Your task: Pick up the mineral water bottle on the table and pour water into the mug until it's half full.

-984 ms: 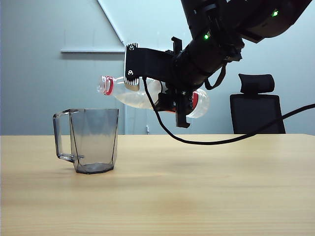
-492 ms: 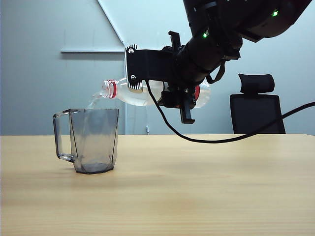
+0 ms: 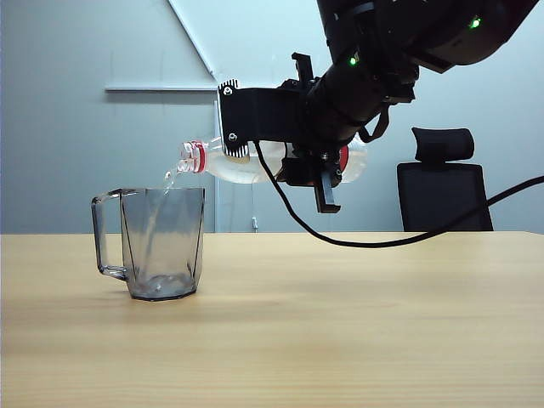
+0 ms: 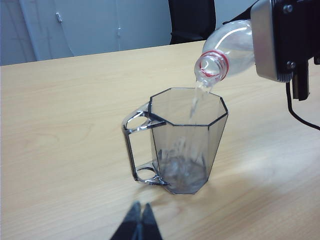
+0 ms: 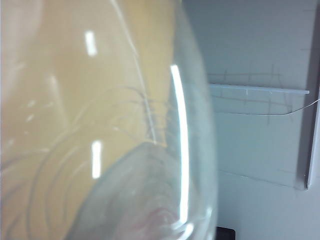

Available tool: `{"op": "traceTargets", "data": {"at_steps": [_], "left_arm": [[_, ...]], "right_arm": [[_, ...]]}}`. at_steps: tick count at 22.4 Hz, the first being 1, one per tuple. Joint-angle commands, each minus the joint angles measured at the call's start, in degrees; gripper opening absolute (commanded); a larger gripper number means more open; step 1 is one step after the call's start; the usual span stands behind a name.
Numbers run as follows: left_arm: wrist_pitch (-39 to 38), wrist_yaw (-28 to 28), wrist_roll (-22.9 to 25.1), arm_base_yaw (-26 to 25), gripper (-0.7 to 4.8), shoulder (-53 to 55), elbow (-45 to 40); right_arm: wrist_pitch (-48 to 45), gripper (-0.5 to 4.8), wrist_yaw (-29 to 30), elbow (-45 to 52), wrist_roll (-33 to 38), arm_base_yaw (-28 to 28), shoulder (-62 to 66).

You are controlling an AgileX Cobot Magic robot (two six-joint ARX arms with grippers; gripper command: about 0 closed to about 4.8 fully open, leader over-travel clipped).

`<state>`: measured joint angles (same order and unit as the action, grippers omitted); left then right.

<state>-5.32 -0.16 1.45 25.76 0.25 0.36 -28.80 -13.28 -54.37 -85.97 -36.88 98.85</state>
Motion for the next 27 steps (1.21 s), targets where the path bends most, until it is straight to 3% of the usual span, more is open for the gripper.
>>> {"op": "traceTargets", "data": {"at_steps": [1, 27], "left_arm": [[0.5, 0.2, -0.2, 0.0, -0.02, 0.1, 0.2], [0.5, 0.2, -0.2, 0.0, -0.02, 0.1, 0.2]], "right_arm": [[-3.2, 2.2, -0.2, -0.5, 0.0, -0.1, -0.7], [-3.2, 2.2, -1.2, -0.5, -1.1, -0.1, -0.7]]}}
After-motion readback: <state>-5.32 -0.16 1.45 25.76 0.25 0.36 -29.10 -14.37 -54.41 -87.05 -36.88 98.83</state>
